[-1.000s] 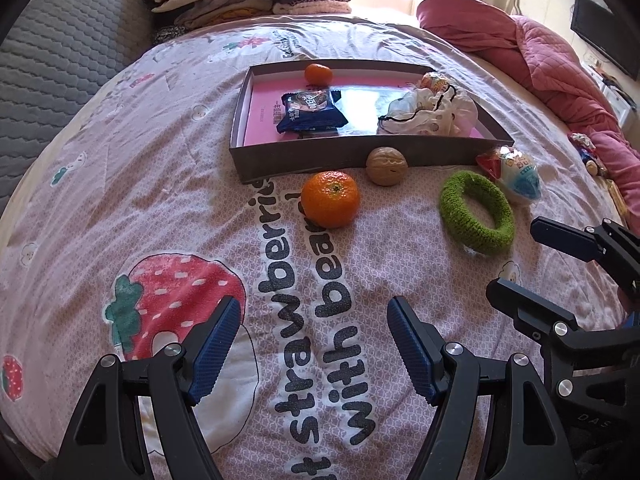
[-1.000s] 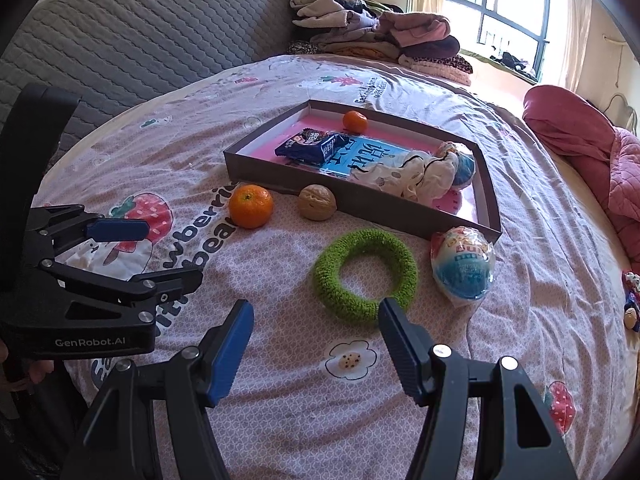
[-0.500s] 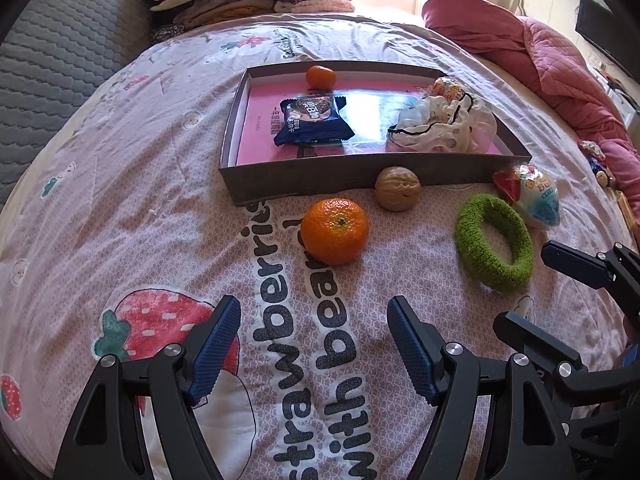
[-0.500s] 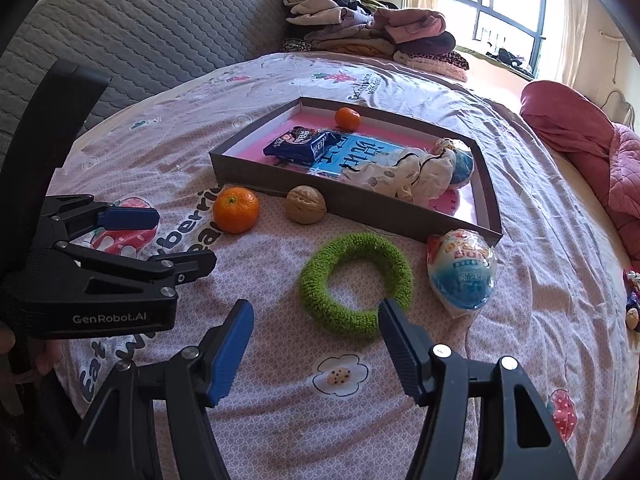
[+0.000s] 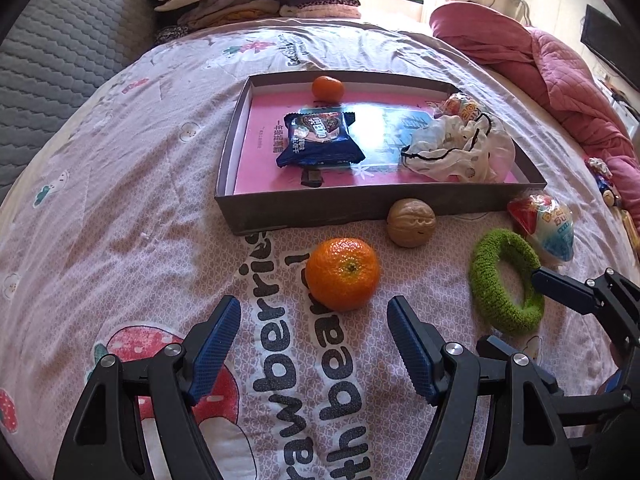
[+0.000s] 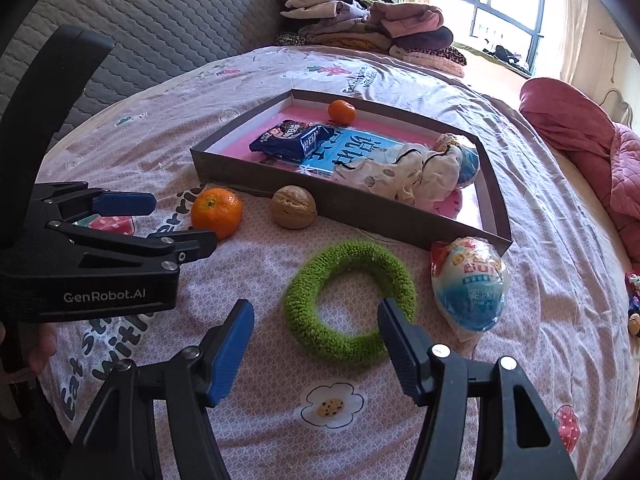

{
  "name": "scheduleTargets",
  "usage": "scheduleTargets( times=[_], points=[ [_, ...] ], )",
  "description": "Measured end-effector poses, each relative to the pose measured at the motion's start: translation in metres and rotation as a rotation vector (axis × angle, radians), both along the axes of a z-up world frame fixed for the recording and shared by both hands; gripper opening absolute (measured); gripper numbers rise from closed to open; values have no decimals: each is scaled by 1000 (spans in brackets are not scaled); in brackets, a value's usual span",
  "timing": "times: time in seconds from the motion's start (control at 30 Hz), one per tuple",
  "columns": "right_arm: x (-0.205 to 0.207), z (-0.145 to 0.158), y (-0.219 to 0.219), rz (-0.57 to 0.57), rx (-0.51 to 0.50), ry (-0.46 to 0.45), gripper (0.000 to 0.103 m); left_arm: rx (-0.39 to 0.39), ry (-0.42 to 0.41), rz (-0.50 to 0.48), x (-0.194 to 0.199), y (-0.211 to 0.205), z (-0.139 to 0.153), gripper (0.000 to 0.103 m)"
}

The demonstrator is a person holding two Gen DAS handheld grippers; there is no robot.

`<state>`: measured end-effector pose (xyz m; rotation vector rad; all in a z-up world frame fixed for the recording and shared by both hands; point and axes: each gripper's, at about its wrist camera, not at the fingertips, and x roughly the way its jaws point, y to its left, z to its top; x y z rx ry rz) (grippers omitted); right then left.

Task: Organize objects
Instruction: 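Close left tool around the orange while right tool closes on the green ring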

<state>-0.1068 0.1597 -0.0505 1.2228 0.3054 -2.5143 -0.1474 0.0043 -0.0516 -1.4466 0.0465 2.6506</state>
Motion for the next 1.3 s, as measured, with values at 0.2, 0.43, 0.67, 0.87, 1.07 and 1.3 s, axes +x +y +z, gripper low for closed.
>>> scheduleTargets(
  times=[0.2, 0.43, 0.67, 0.87, 1.07, 1.3],
  points=[
    [-6, -8, -1, -7, 30, 16, 44, -12, -6, 1, -11, 4, -9, 77],
    [-9, -13, -3, 10, 19, 4, 32, -21, 4, 8, -20, 3, -19, 77],
    [-10, -15, -4, 17, 1, 0, 21, -24, 11, 9, -24, 4, -21, 77],
    [-10, -13, -1, 14, -24, -10, 16, -2, 8, 9, -27, 2, -22, 77],
    [-9, -13, 1, 13, -30, -14, 16, -4, 16, 3, -28, 2, -21, 76],
    [-8, -12, 2, 11, -32, -14, 16, 22, 27, -34, -26, 6, -19, 50]
  ],
)
